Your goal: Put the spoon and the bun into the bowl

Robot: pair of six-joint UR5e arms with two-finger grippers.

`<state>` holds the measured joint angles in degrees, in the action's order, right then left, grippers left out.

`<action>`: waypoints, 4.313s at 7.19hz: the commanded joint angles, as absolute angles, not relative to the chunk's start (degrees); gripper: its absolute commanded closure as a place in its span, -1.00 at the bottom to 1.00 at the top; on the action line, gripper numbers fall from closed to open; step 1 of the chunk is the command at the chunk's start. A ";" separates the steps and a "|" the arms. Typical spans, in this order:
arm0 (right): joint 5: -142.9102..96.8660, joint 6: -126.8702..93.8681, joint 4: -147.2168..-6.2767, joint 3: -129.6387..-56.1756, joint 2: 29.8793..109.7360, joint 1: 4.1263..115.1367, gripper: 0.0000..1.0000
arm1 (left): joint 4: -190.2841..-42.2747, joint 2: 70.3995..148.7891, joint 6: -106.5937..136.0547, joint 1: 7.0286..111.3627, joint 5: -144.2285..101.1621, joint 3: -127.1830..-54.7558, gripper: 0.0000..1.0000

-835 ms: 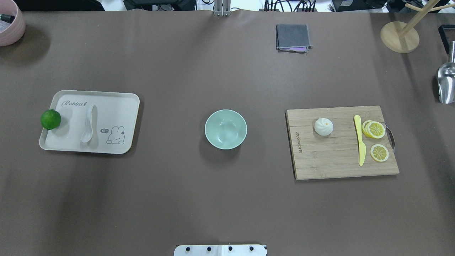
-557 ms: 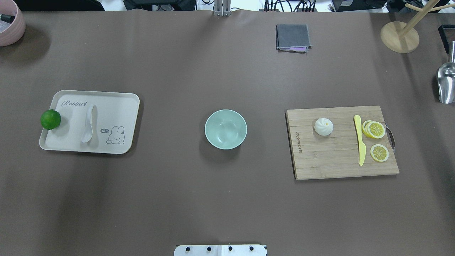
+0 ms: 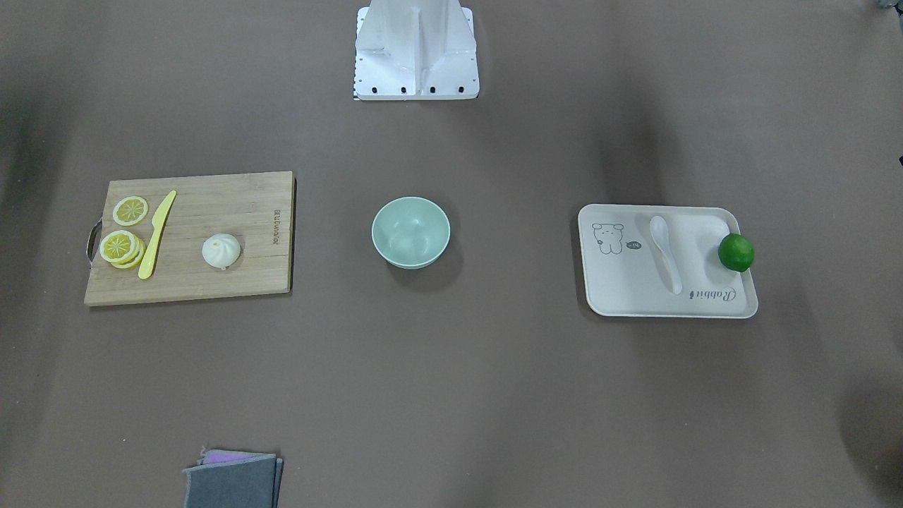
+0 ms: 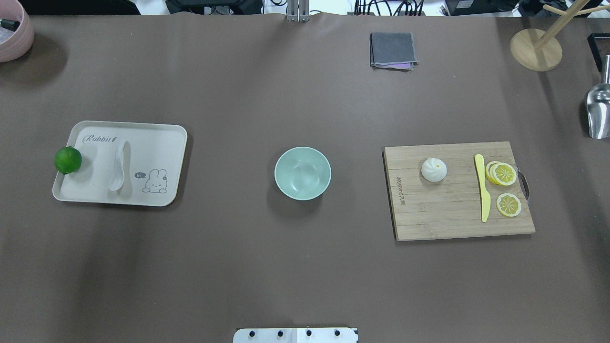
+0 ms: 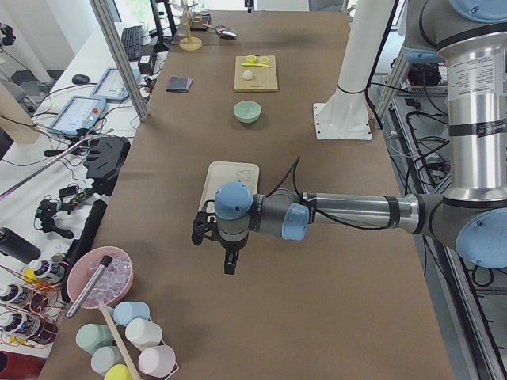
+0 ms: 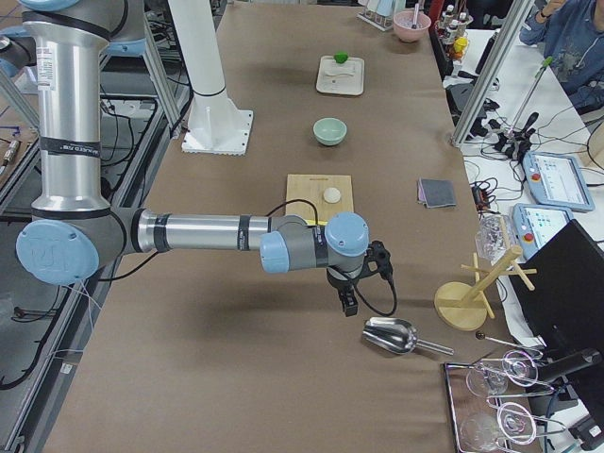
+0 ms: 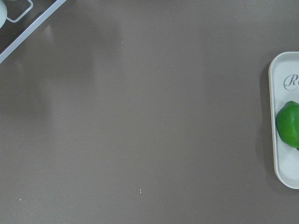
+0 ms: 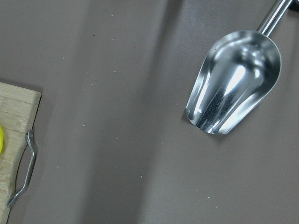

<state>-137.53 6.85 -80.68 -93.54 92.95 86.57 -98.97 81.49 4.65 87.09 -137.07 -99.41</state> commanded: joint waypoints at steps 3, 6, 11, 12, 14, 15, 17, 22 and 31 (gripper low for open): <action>-137.64 6.86 -80.60 -93.60 93.43 86.57 -1.00 | -99.14 81.04 4.83 87.10 -137.02 -99.32 -0.97; -137.46 6.94 -80.68 -92.91 93.43 86.57 -1.00 | -99.32 81.04 4.92 87.10 -137.11 -98.97 -0.97; -137.55 7.12 -78.51 -92.46 94.48 86.57 -1.00 | -99.76 81.12 5.27 87.10 -137.29 -99.75 -0.97; -137.81 6.77 -76.31 -92.46 94.92 86.57 -1.00 | -99.76 81.12 5.45 87.10 -137.37 -99.84 -0.97; -139.21 6.77 -76.11 -92.55 95.01 86.48 -1.00 | -99.93 81.21 8.67 87.10 -137.72 -101.24 -0.97; -139.13 6.85 -76.03 -92.55 95.01 86.57 -1.00 | -102.28 81.12 8.87 87.10 -137.81 -101.68 -0.97; -139.13 6.77 -76.03 -92.72 94.83 86.31 -1.00 | -105.55 80.24 10.27 87.01 -137.73 -101.51 -0.97; -139.22 -12.41 -60.70 -93.25 94.92 79.22 -1.00 | -105.91 89.71 39.47 71.32 -134.93 -102.91 -0.88; -125.70 -51.04 -54.84 -104.33 89.75 51.61 -0.92 | -116.25 104.50 57.90 53.18 -125.33 -87.20 -0.68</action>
